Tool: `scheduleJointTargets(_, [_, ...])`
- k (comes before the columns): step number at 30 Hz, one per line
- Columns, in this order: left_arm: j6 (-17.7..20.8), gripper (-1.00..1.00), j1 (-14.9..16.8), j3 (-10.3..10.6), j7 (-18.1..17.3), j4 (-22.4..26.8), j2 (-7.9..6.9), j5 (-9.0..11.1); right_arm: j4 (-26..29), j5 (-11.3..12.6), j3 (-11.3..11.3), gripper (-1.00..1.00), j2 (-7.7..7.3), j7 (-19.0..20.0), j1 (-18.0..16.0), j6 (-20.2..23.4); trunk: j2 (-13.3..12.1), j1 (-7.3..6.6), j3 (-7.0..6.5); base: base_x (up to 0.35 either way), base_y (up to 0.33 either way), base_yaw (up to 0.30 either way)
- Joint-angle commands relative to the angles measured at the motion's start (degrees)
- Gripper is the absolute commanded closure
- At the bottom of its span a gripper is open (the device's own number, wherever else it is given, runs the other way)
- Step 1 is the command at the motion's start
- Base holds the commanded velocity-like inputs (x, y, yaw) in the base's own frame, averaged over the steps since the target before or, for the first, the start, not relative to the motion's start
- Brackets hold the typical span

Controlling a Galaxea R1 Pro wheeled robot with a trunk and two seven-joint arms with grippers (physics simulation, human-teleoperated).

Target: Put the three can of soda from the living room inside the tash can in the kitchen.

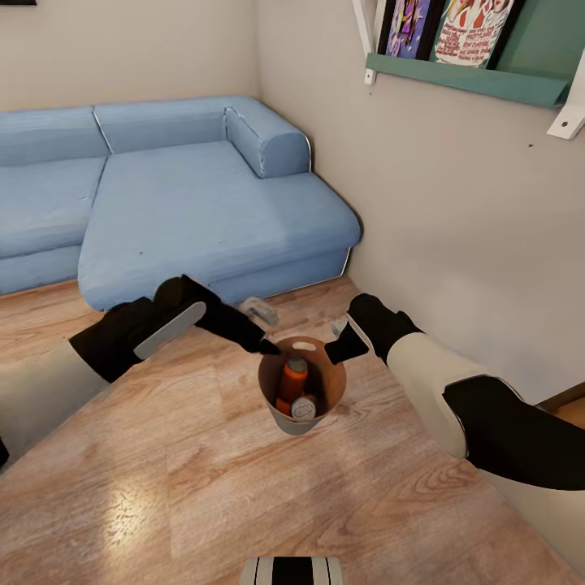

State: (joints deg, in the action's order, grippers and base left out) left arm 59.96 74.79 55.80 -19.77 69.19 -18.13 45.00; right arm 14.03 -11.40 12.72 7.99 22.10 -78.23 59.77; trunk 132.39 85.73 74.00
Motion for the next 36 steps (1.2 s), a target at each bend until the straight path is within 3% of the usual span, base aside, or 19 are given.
scheduleJointTargets(1, [0.04,-1.0,-0.03,-0.06,-0.01,1.45,-1.72,0.53,-0.02,1.65,-0.5,1.0,0.01,0.23,-0.03,0.23,0.0,0.0,0.0,0.0,0.0,0.0])
scheduleJointTargets(3, [0.04,-1.0,-0.6,-0.17,0.25,4.84,-6.69,1.29,-0.13,1.65,-0.5,1.0,0.01,0.23,-0.01,0.23,0.0,0.0,0.0,0.0,0.0,0.0])
scheduleJointTargets(4, [0.04,-1.0,-1.47,-0.22,0.69,5.6,-8.36,1.29,-0.17,1.65,-0.5,1.0,-0.02,0.23,0.0,0.23,0.0,0.0,0.0,0.0,0.0,0.0])
scheduleJointTargets(7, [-1.2,-1.0,-6.21,-0.93,3.46,5.94,-10.46,1.15,-0.21,1.65,-0.55,1.0,-0.04,0.23,0.0,0.23,0.0,0.0,0.0,0.0,0.0,0.0])
scheduleJointTargets(11, [-11.21,-1.0,-14.11,-4.02,9.65,4.03,-11.19,1.08,-0.3,1.67,-0.67,1.0,-0.1,0.23,0.01,0.23,0.0,0.0,0.0,0.0,0.0,0.0])
scheduleJointTargets(14, [-16.49,-1.0,-19.56,-5.93,12.62,3.1,-11.35,1.06,-0.37,1.84,-0.86,1.0,-0.22,0.23,0.01,0.23,0.0,0.0,0.0,0.0,0.0,0.0])
scheduleJointTargets(15, [-21.03,-1.0,-22.54,-6.45,13.75,2.2,-11.38,1.06,-0.39,1.92,-0.94,1.0,-0.28,0.23,0.01,0.23,0.0,0.0,0.0,0.0,0.0,0.0])
scheduleJointTargets(19, [-32.27,-1.0,-26.72,-6.91,15.33,-2.2,-11.37,1.05,-0.42,2.02,-1.07,1.0,-0.52,0.26,0.01,0.23,1.2,0.66,0.54,0.0,0.0,0.0])
scheduleJointTargets(22, [-36.03,-1.0,-28.01,-6.96,15.58,-3.46,-11.35,1.07,-0.53,2.06,-1.11,1.0,-0.93,0.3,0.01,0.23,2.41,1.32,1.07,0.0,0.0,0.0])
scheduleJointTargets(25, [-37.15,-1.0,-28.44,-7.06,15.64,-3.72,-11.6,1.08,-0.56,2.08,-1.05,1.0,-1.38,0.31,0.06,0.23,3.61,1.98,1.61,0.0,0.0,0.0])
scheduleJointTargets(36, [-37.71,-1.0,-28.64,-7.11,15.83,-4.04,-11.75,1.05,-0.58,2.09,-1.03,1.0,-1.74,0.32,0.09,0.23,8.02,4.39,3.59,0.0,0.0,0.0])
